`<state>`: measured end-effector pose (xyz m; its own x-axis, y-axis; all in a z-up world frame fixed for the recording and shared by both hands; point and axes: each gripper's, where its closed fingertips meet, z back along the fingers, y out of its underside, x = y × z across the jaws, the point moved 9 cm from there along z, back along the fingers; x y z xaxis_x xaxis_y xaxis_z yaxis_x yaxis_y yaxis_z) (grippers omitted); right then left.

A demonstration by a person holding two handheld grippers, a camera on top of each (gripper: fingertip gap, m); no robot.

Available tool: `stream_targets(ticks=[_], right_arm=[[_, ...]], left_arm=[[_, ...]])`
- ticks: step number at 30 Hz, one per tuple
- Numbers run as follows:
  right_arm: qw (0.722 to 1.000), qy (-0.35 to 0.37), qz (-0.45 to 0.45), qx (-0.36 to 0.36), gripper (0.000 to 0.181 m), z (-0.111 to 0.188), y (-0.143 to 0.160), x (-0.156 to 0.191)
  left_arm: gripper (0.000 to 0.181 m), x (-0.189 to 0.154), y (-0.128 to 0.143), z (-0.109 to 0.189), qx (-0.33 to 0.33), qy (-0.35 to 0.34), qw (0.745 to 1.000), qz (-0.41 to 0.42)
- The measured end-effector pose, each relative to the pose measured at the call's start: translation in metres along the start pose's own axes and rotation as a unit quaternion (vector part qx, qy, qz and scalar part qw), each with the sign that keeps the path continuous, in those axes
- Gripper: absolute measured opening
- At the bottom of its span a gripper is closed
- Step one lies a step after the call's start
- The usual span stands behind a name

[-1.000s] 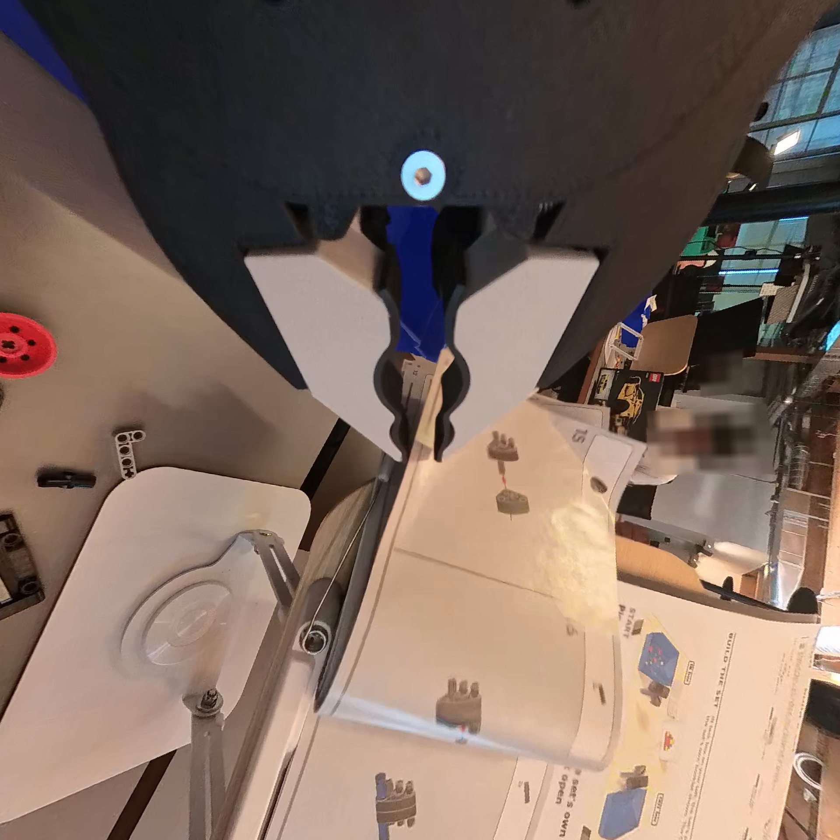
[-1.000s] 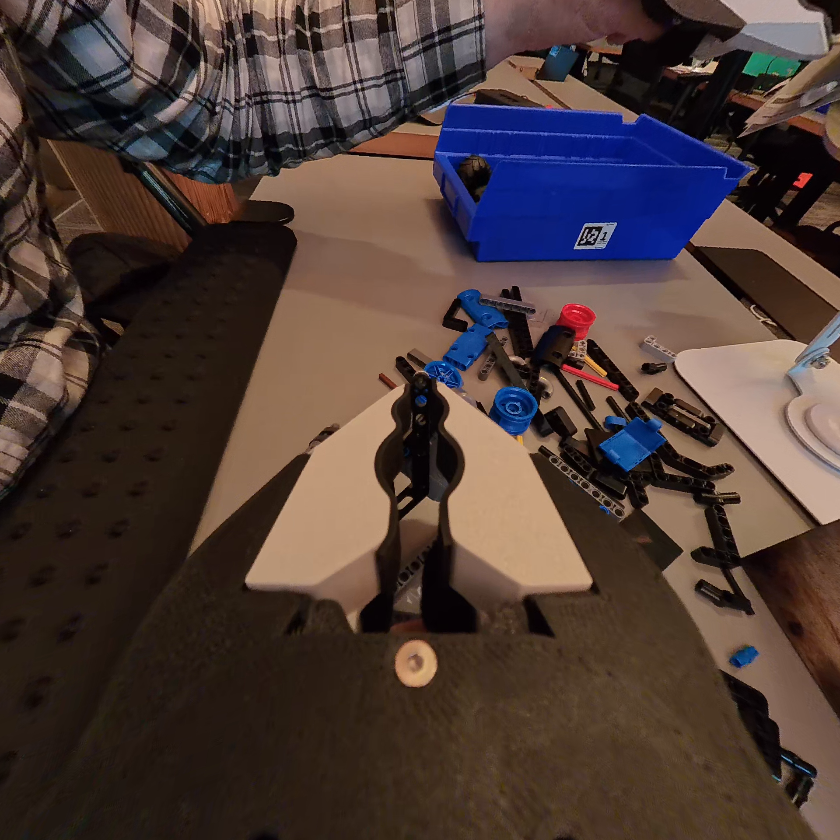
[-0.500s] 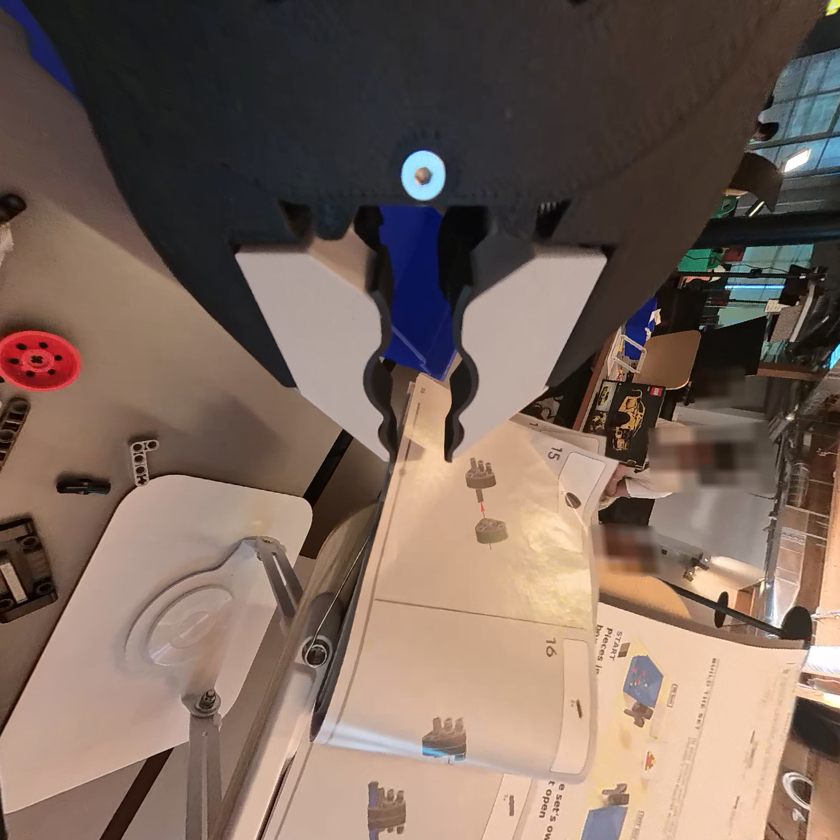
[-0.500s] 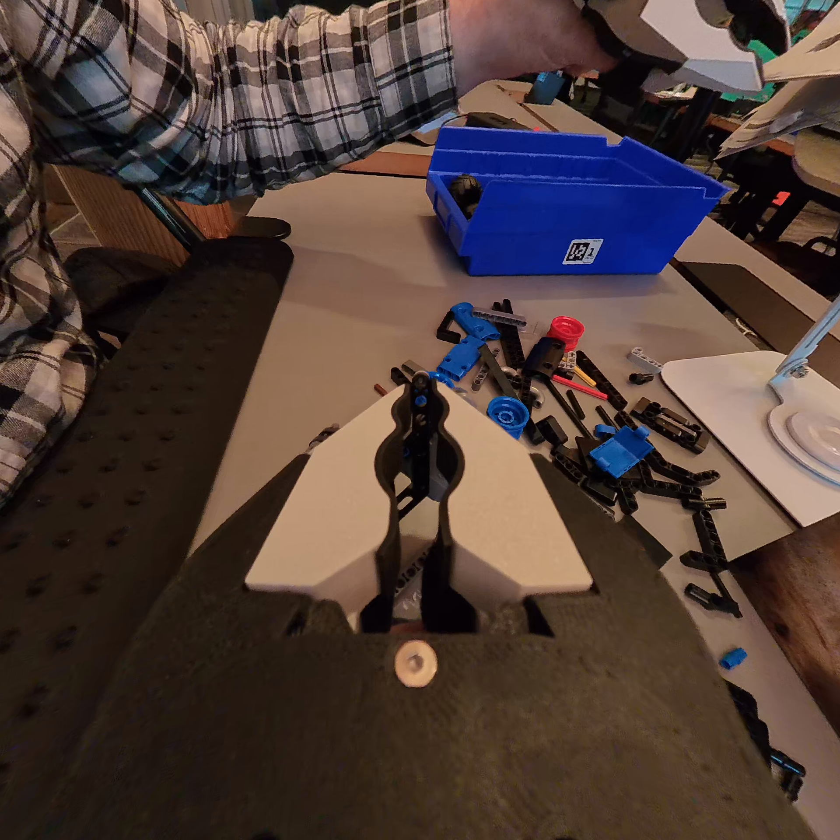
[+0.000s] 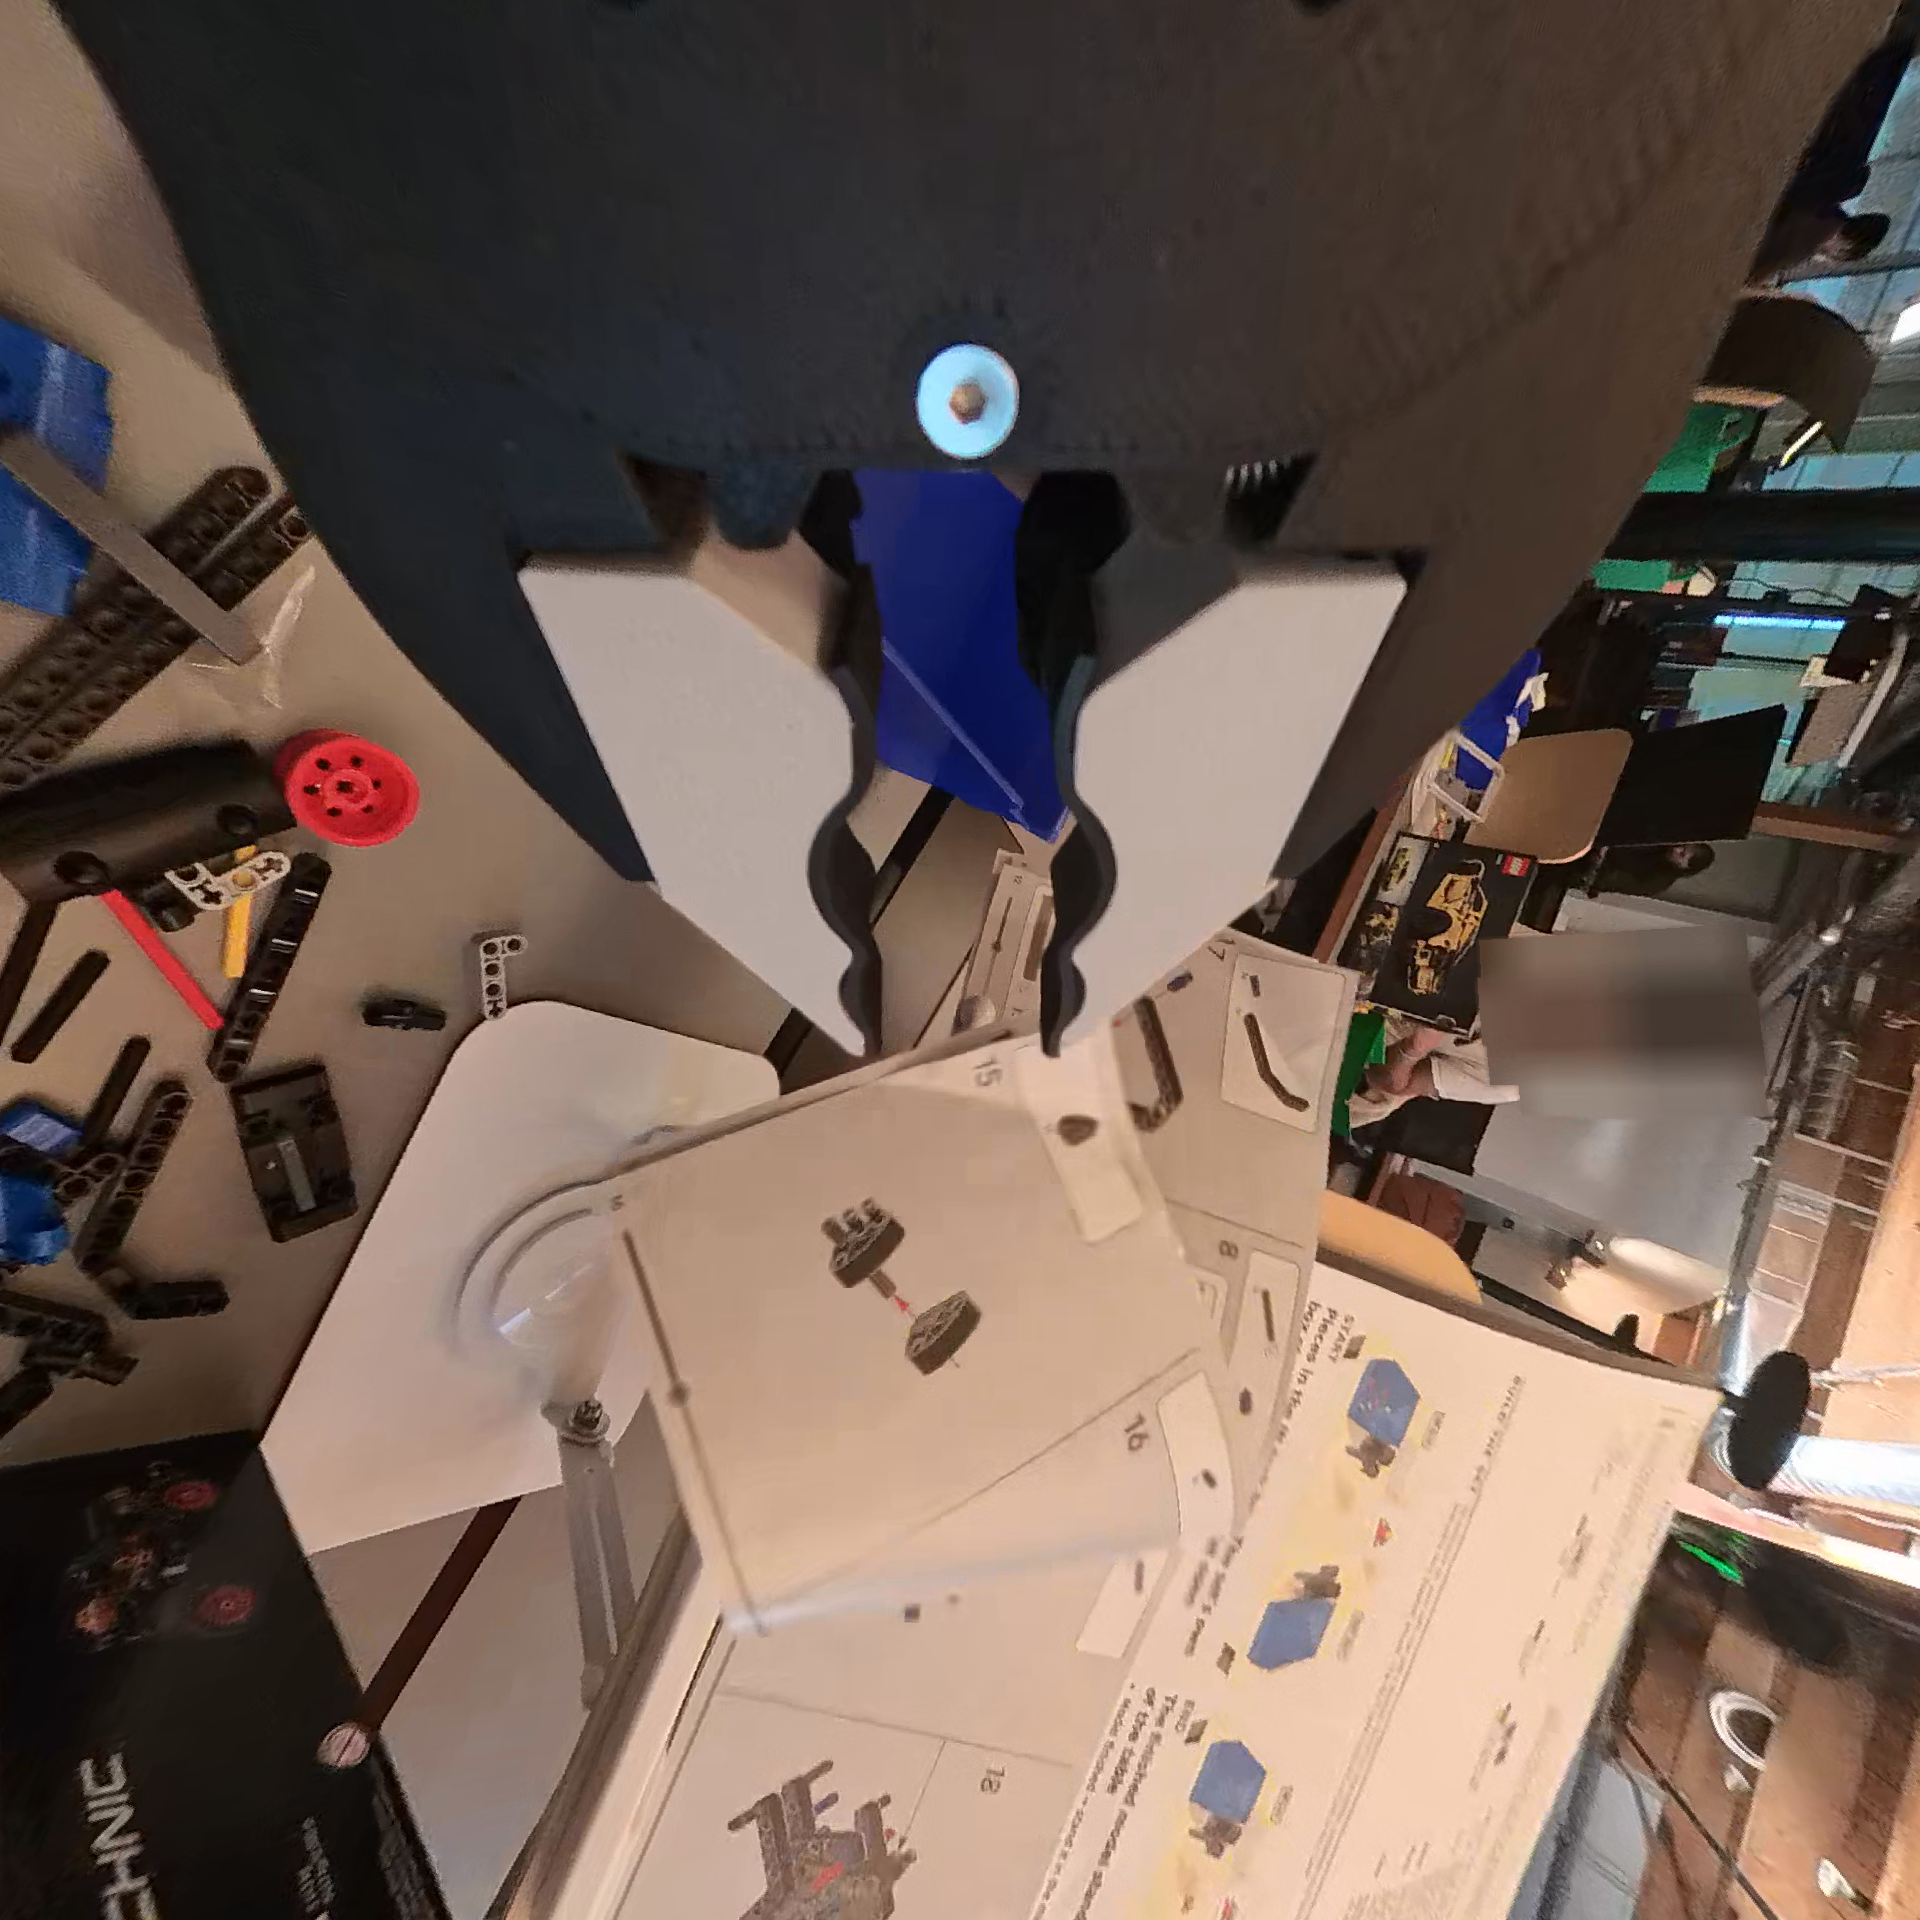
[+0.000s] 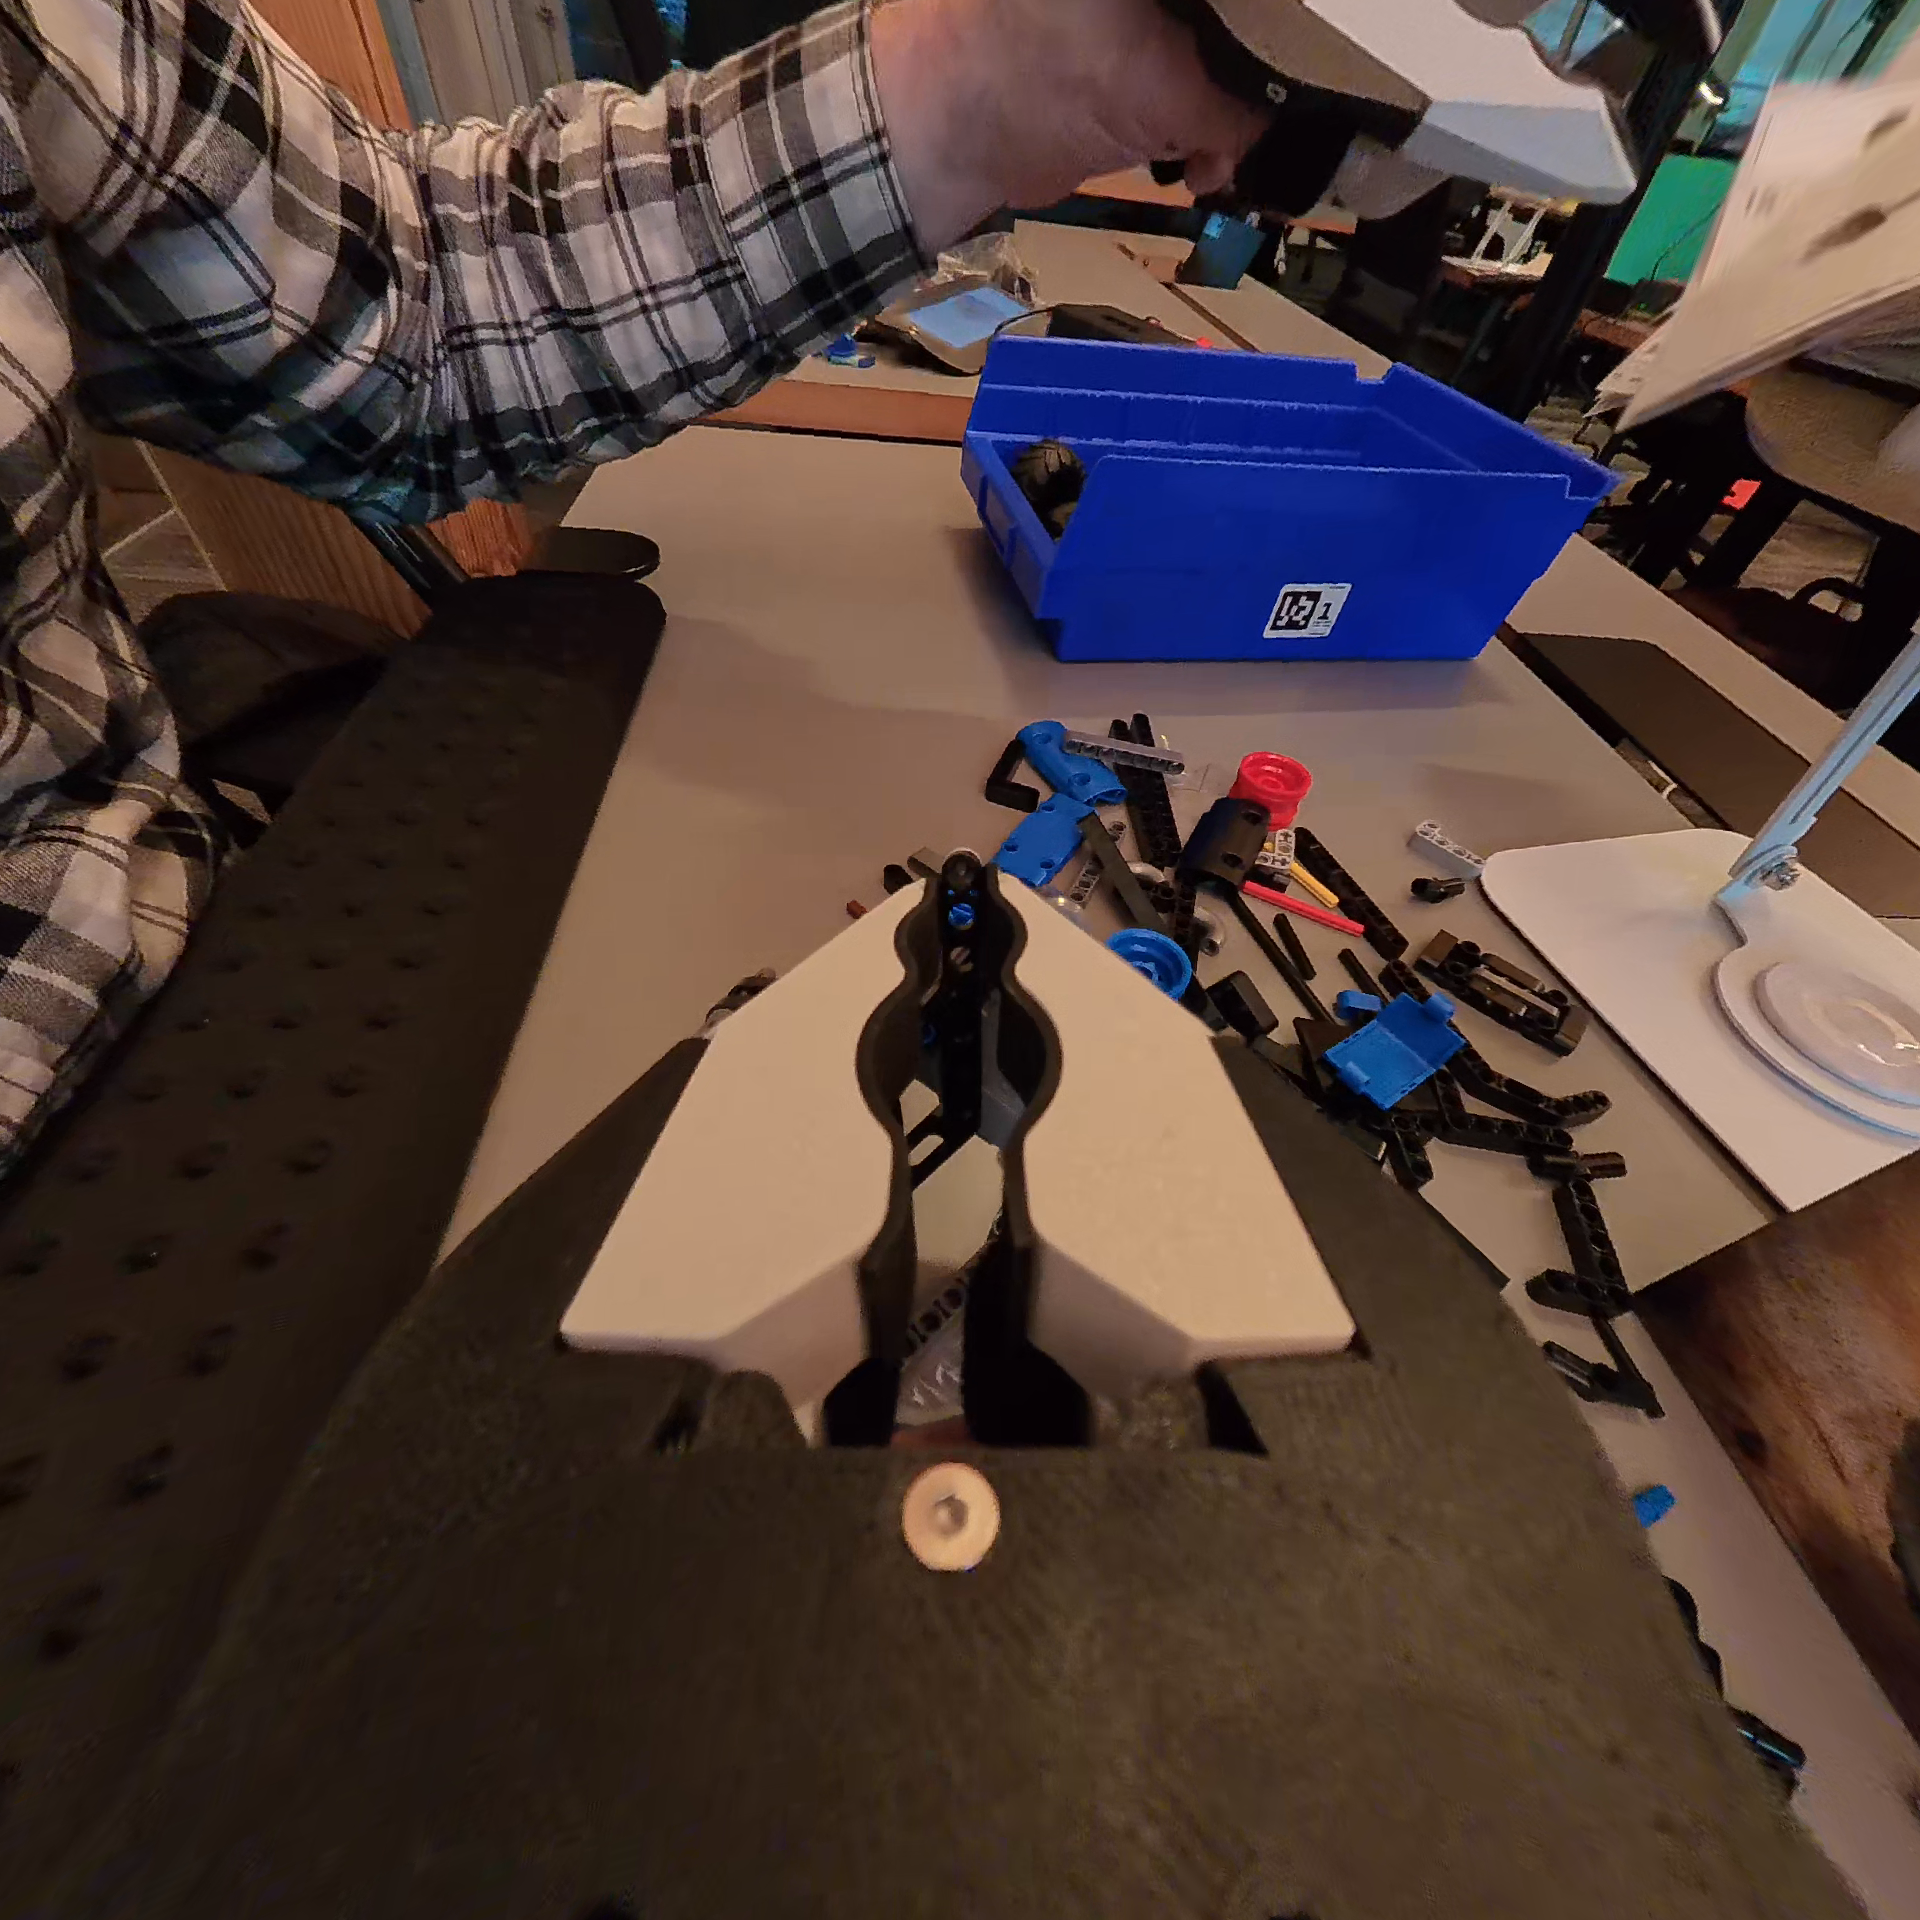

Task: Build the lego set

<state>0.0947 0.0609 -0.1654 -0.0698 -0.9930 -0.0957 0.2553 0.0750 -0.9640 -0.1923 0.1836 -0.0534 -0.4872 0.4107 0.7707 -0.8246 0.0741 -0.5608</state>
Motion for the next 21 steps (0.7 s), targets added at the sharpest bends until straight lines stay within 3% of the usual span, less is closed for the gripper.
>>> stream_targets(ticks=[11,21], right_arm=[[1.0,-0.001,0.006,0.006,0.005,-0.001,0.0,0.001],[1.0,0.005,0.006,0.001,0.005,0.0,0.0,0.0]], left_arm=[[0.048,-0.017,0.002,-0.031,0.023,0.025,0.999,0.018],[0.046,-0.049,-0.002,-0.021,0.006,0.054,0.998,0.027]])
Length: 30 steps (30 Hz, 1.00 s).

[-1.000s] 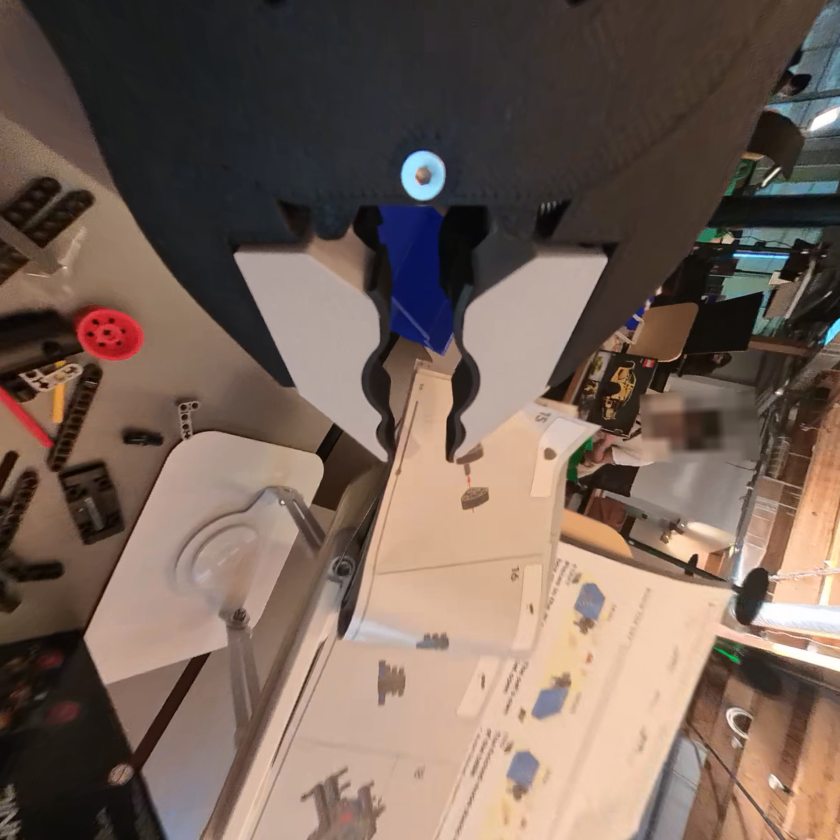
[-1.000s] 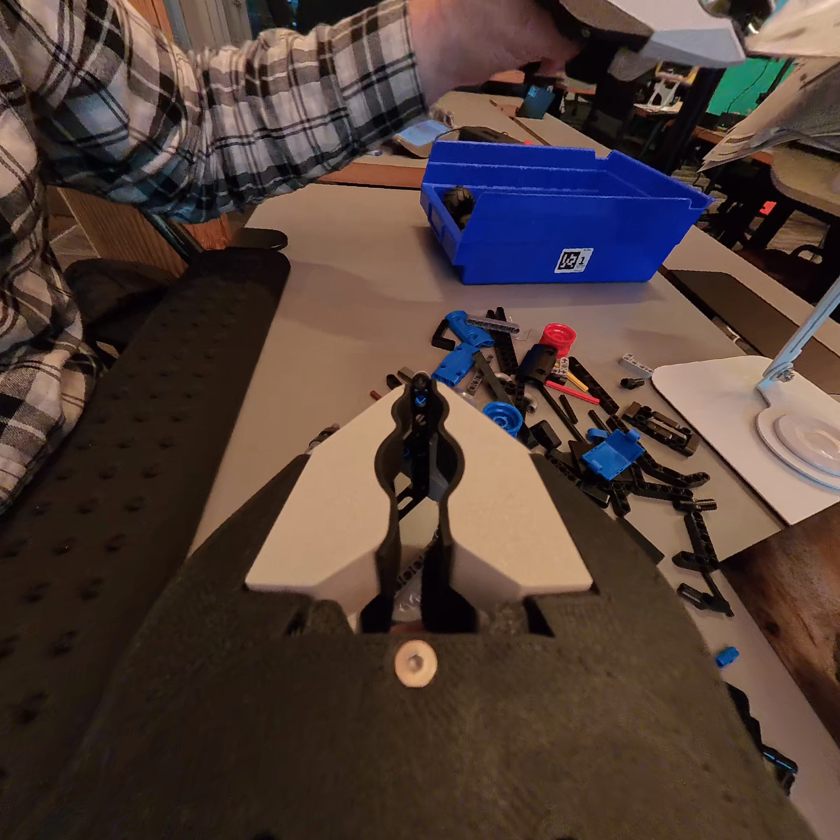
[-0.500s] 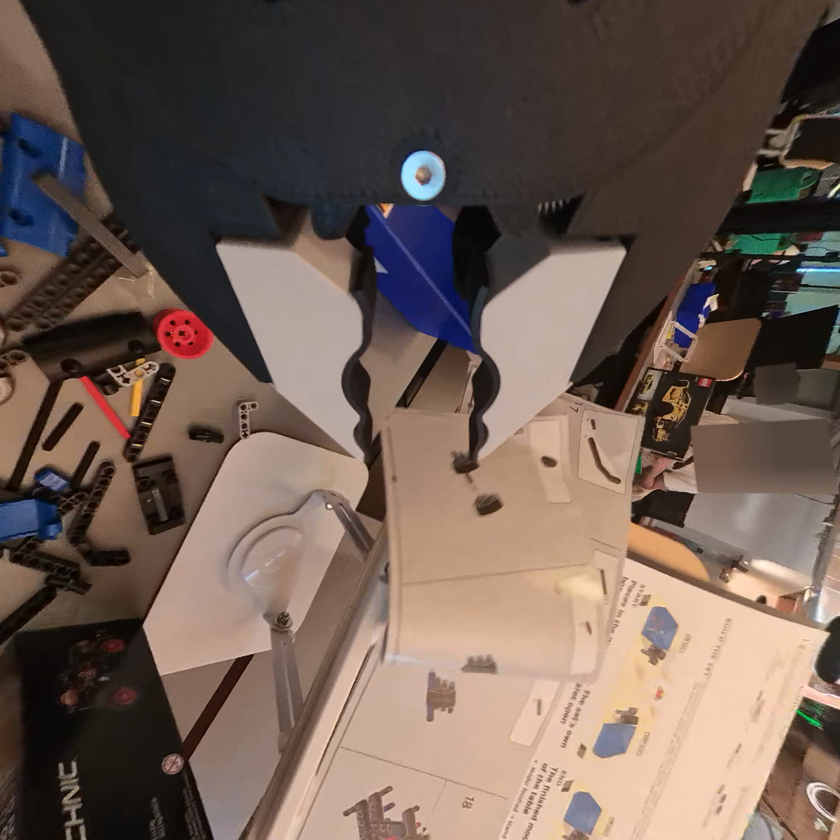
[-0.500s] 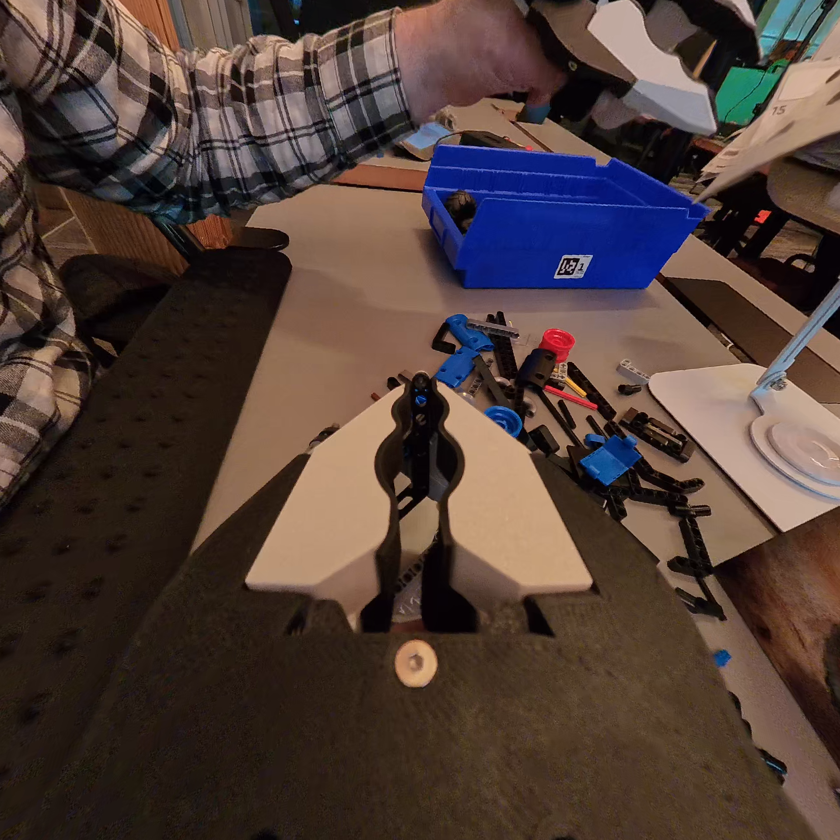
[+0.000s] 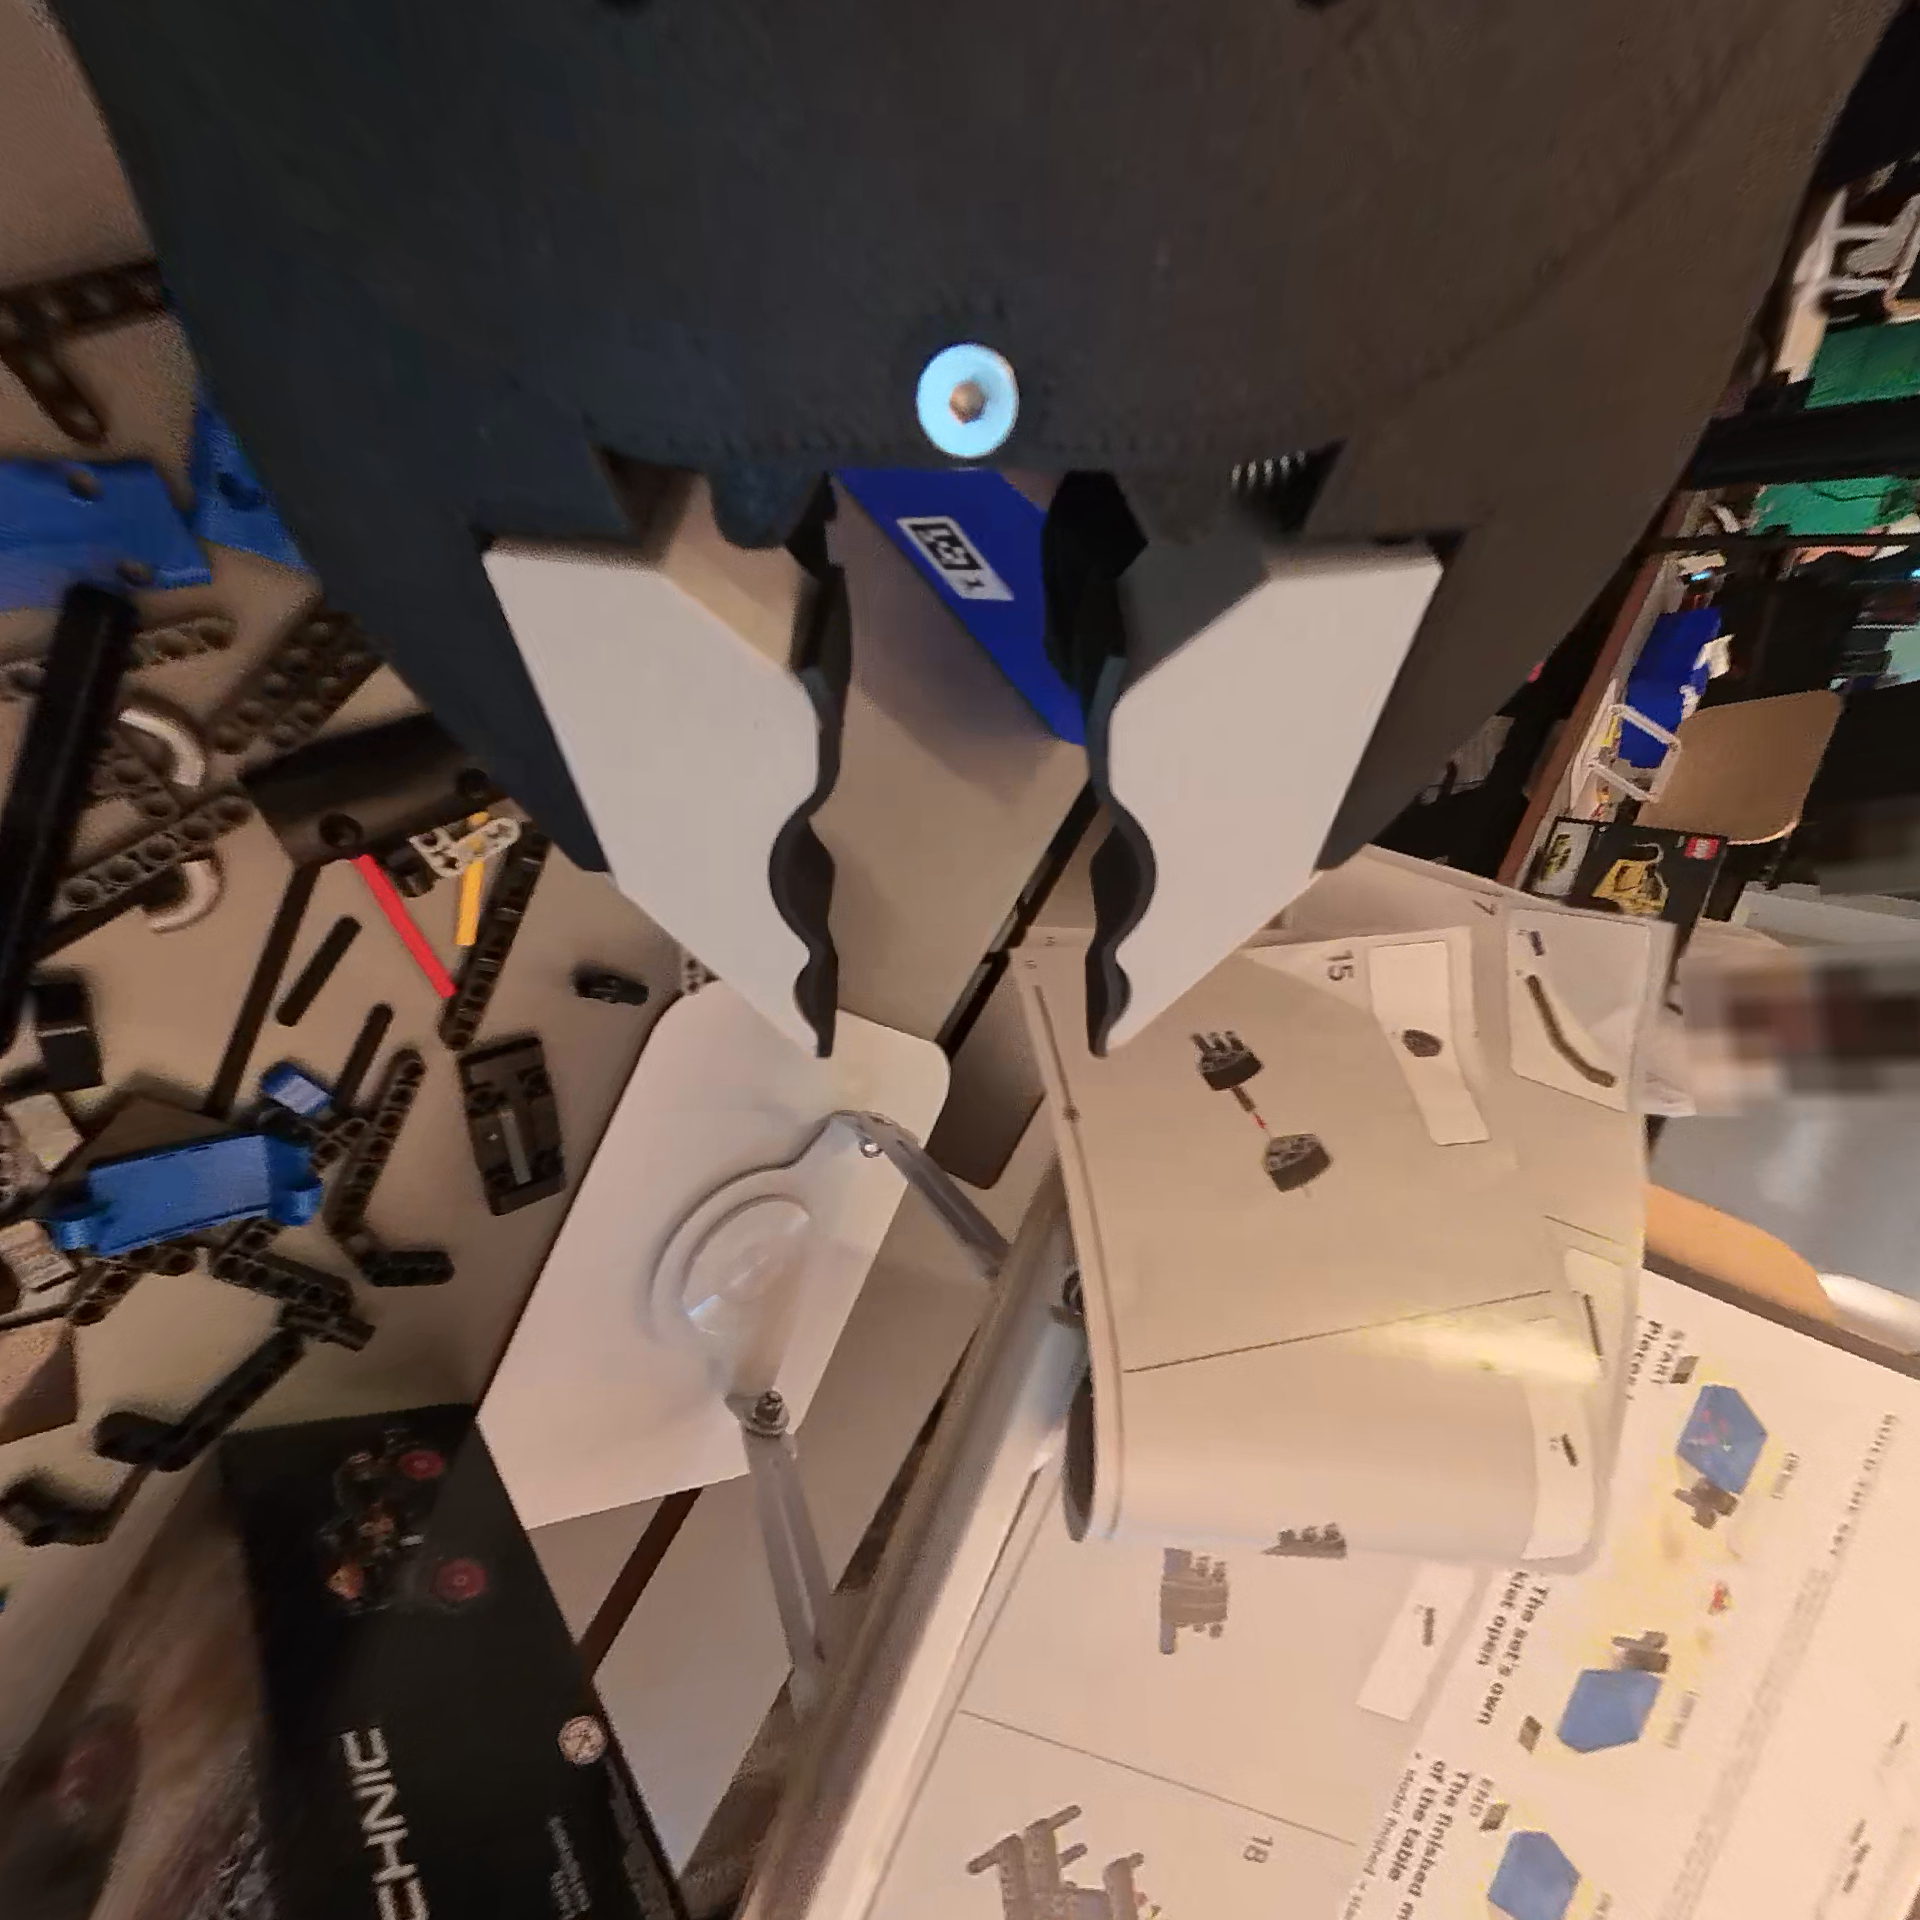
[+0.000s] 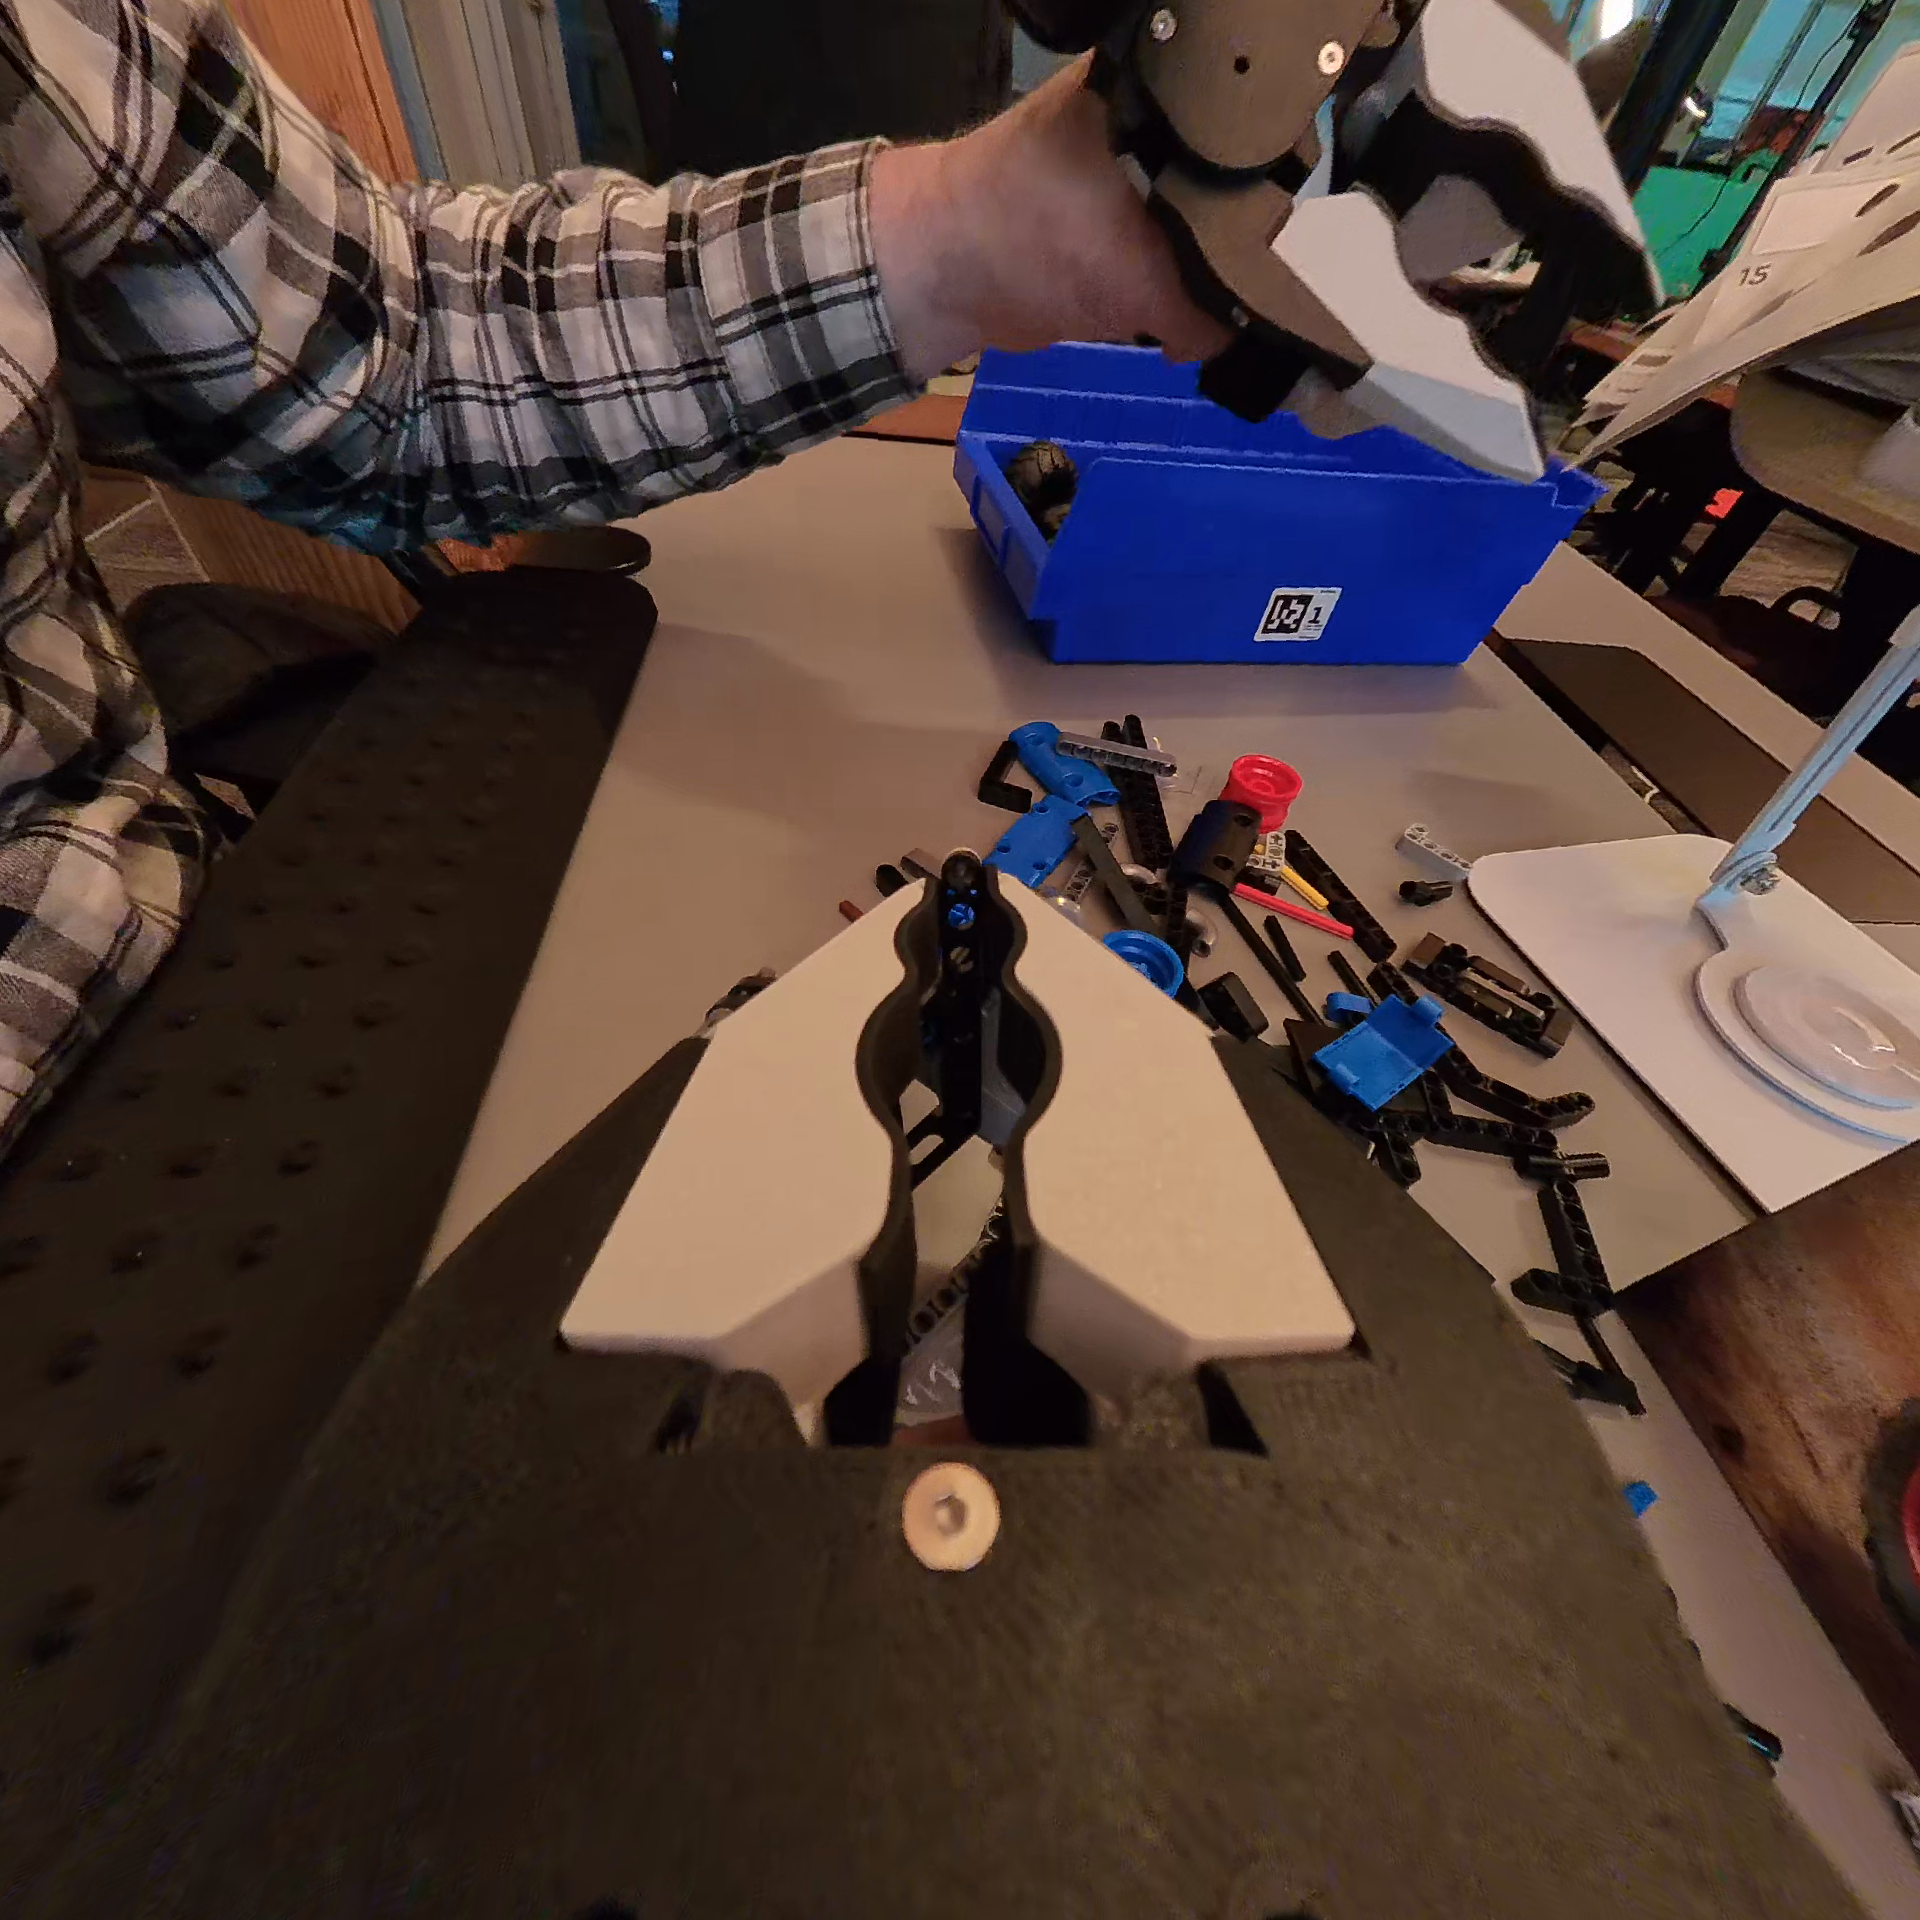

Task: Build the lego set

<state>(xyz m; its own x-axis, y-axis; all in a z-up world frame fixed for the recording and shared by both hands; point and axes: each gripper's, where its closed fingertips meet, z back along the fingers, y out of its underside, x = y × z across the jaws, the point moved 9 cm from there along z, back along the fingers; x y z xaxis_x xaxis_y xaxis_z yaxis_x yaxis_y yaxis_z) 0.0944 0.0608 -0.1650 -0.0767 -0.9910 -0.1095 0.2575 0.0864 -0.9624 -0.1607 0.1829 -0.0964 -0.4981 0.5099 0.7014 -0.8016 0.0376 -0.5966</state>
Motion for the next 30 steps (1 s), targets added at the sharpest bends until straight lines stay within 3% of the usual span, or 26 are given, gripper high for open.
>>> stream_targets(ticks=[5,14,19,24,30], right_arm=[[1.0,0.005,0.0,-0.003,0.005,0.001,-0.001,-0.001],[1.0,0.004,0.002,-0.004,0.005,0.001,-0.002,0.0],[1.0,0.003,0.002,-0.004,0.005,0.002,-0.001,0.001],[1.0,0.001,0.0,-0.001,0.005,0.001,0.0,0.001],[1.0,-0.003,-0.003,0.004,0.005,-0.001,0.003,0.001]], left_arm=[[0.047,-0.008,0.003,-0.002,-0.003,0.006,1.0,0.015],[0.049,0.023,0.023,-0.031,0.039,-0.081,0.996,-0.005],[0.032,0.028,0.027,-0.039,0.041,-0.094,0.995,-0.012],[0.0,0.029,0.028,-0.037,0.025,-0.084,0.996,-0.011],[0.0,0.033,0.026,-0.029,0.006,-0.05,0.999,-0.012]])
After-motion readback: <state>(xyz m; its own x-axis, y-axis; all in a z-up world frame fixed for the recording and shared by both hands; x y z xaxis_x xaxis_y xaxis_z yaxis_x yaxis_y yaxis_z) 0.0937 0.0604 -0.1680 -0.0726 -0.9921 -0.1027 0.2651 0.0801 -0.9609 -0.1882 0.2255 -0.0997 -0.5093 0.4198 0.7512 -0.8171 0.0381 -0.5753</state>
